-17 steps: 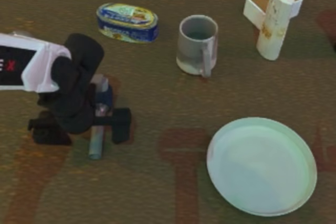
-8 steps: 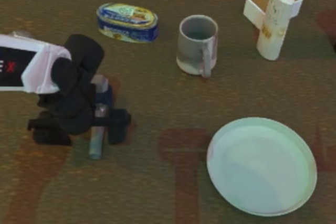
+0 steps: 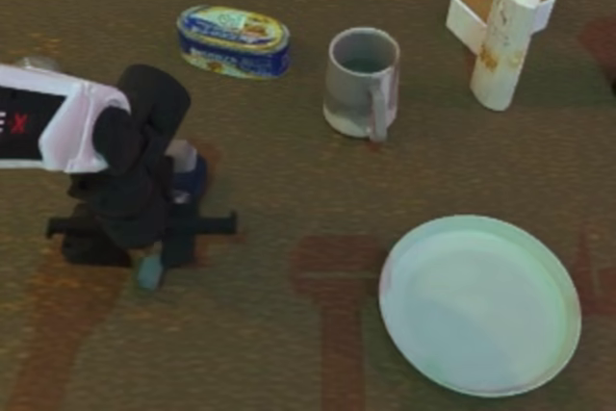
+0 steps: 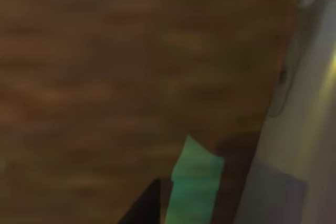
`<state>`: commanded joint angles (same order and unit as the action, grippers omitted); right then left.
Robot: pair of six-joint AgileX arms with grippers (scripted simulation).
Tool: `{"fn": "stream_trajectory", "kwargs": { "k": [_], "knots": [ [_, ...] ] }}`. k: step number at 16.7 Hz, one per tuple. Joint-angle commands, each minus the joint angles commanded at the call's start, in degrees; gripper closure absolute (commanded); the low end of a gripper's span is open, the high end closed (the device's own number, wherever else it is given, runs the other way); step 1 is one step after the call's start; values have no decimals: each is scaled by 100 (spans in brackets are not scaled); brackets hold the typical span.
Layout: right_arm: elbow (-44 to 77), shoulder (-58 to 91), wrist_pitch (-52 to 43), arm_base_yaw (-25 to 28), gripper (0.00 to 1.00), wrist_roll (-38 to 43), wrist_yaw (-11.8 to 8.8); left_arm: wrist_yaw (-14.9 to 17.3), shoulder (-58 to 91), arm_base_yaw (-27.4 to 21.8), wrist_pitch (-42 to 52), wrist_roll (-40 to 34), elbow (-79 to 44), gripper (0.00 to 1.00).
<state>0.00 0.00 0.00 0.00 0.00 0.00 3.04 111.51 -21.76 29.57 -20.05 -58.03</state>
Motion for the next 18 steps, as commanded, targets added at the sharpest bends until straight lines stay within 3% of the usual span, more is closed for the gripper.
{"fn": "stream_trajectory", "kwargs": {
  "k": [2,9,10,11,14,18],
  "knots": [
    [0,0,0,0,0,0,0,0,0,0,0,0,0,100],
    [0,0,0,0,0,0,0,0,0,0,0,0,0,100],
    [0,0,0,0,0,0,0,-433,-353,54,347,306,-27,100],
    [0,0,0,0,0,0,0,-430,-354,54,340,308,-25,100],
    [0,0,0,0,0,0,0,-272,-428,51,-22,404,43,100],
    [0,0,0,0,0,0,0,213,-710,91,-1276,682,313,100]
  ]
}}
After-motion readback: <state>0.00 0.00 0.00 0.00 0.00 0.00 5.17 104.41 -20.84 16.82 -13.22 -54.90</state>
